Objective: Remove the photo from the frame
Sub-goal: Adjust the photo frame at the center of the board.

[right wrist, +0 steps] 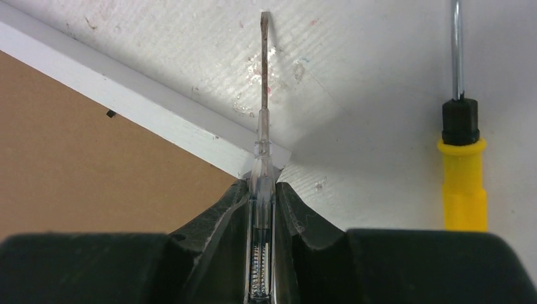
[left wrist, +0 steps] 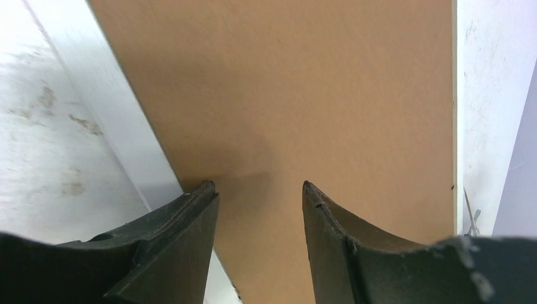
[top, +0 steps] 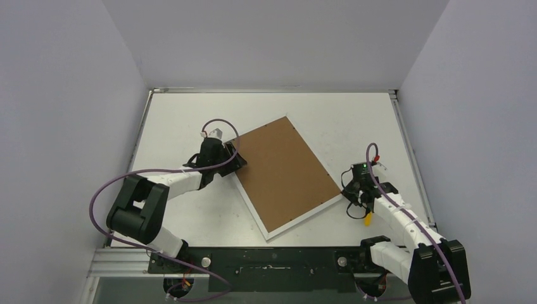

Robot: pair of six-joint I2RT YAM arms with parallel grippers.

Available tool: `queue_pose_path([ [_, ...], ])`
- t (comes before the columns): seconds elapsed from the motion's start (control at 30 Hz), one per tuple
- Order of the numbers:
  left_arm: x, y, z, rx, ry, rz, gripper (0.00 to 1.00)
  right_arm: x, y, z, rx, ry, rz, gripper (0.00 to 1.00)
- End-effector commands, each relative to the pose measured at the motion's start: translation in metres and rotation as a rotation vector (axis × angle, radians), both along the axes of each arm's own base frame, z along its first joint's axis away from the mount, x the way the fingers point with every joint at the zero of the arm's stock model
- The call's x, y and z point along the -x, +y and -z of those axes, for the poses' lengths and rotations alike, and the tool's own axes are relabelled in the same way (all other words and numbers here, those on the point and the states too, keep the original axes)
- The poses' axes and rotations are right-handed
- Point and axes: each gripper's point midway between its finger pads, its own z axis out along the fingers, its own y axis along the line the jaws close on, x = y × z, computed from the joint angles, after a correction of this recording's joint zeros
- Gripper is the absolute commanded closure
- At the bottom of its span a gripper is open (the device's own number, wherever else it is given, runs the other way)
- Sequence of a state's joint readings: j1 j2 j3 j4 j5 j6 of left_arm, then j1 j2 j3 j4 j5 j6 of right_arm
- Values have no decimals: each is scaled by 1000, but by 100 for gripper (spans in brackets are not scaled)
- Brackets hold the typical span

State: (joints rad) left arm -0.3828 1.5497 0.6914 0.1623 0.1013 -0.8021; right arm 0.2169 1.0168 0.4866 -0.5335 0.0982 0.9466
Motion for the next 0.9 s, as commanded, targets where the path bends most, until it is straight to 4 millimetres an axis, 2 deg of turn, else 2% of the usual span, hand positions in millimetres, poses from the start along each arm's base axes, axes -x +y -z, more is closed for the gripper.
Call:
queue_pose_path([
  [0.0,25,-13,8,-19,44,28,51,-38,13,-22,-46,-125,-73,95],
  [0.2,45,-30,12,11,52,17,51,-49,13,-16,-65,-133,-91,95],
  [0.3,50,-38,6,33,33,22,51,-60,12,-16,-89,-161,-104,95],
  [0.43,46,-46,-10,50,2,42,51,-80,6,-21,-107,-206,-104,95],
  [0.53,36,-46,-34,54,-56,78,49,-94,1,-29,-82,-214,-122,95],
  [0.63,20,-30,-57,51,-103,76,48,-101,-3,-40,-45,-209,-140,95],
  [0.77,-7,17,-76,34,-156,-2,48,-100,-8,-59,2,-249,-166,95],
  [0.87,-26,41,-84,13,-184,-46,47,-96,-9,-70,18,-271,-187,95],
])
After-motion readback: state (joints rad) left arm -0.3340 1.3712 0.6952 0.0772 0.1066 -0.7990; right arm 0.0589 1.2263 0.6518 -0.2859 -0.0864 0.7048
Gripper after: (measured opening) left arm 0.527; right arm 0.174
